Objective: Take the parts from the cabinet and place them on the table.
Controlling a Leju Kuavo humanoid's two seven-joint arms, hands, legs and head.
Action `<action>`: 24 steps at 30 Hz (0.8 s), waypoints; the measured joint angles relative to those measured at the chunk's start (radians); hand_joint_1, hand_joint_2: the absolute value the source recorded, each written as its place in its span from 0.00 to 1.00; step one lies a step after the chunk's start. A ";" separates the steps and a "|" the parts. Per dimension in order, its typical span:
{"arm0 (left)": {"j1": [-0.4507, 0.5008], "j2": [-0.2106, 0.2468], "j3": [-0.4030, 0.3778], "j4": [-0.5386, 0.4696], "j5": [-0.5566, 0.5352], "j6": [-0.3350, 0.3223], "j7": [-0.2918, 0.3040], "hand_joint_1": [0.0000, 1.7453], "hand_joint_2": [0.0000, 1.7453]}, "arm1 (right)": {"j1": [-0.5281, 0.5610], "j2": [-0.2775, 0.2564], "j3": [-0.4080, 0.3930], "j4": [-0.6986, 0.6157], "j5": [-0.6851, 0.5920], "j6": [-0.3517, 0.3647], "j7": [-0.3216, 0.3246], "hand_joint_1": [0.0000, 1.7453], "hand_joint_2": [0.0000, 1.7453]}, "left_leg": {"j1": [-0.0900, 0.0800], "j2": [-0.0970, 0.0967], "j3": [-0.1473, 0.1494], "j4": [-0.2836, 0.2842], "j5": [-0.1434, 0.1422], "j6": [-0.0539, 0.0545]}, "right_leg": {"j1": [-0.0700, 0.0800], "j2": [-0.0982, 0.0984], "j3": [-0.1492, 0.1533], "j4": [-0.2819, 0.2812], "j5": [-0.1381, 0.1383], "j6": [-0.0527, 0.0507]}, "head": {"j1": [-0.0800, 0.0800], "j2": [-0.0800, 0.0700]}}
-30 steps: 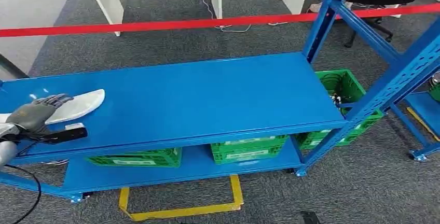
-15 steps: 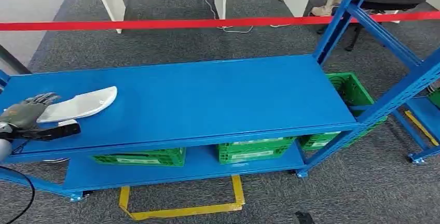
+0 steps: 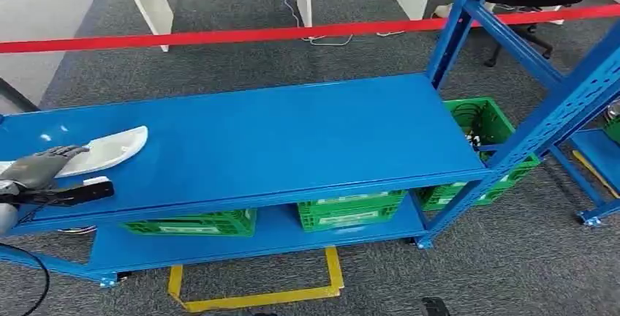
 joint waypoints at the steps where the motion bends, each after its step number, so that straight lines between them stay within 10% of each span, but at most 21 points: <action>1: -0.001 0.000 0.004 0.000 0.000 -0.001 -0.002 1.00 1.00 | -0.001 0.000 0.000 0.000 0.001 0.000 0.000 0.00 0.00 | 0.002 0.000 0.043 -0.095 0.051 0.001 | 0.000 0.000 0.004 0.001 -0.003 0.002 | 0.000 0.000; 2: -0.001 -0.001 0.007 0.000 0.001 -0.002 -0.003 1.00 1.00 | -0.001 0.000 0.000 0.000 0.002 0.000 0.000 0.00 0.00 | 0.004 0.001 0.076 -0.173 0.074 0.002 | 0.002 0.001 0.005 0.002 -0.007 0.008 | 0.000 0.000; 8: -0.008 -0.008 0.013 0.005 -0.004 -0.002 0.001 1.00 1.00 | 0.000 0.000 -0.002 0.000 0.011 -0.002 0.000 0.00 0.00 | 0.002 0.000 0.084 -0.201 0.060 0.038 | 0.007 0.000 -0.022 0.024 -0.025 0.035 | 0.001 0.000; 11: -0.012 -0.010 0.012 0.006 -0.027 0.013 0.019 1.00 1.00 | -0.003 0.000 -0.003 0.000 0.013 -0.003 0.000 0.00 0.00 | 0.000 0.002 0.082 -0.201 0.060 0.050 | 0.005 -0.002 -0.120 0.230 -0.126 0.044 | 0.003 0.000; 13: -0.012 -0.014 0.008 0.008 -0.062 0.032 0.044 1.00 1.00 | 0.002 0.000 -0.003 0.000 0.016 -0.013 -0.006 0.00 0.00 | -0.001 0.002 0.082 -0.200 0.060 0.050 | 0.004 -0.002 -0.174 0.330 -0.144 0.045 | 0.003 0.000; 17: -0.012 -0.014 0.003 0.010 -0.110 0.060 0.077 1.00 1.00 | 0.001 0.000 -0.003 0.000 0.022 -0.025 -0.021 0.00 0.00 | -0.002 0.001 0.086 -0.199 0.059 0.047 | 0.004 -0.002 -0.041 0.054 0.006 0.032 | 0.004 0.000; 24: -0.007 -0.006 -0.007 0.013 -0.171 0.135 0.101 1.00 1.00 | -0.001 0.000 -0.004 0.000 0.031 -0.032 -0.028 0.00 0.00 | -0.003 0.000 0.068 -0.167 0.033 0.010 | 0.001 -0.001 -0.015 0.003 0.009 0.004 | -0.002 0.000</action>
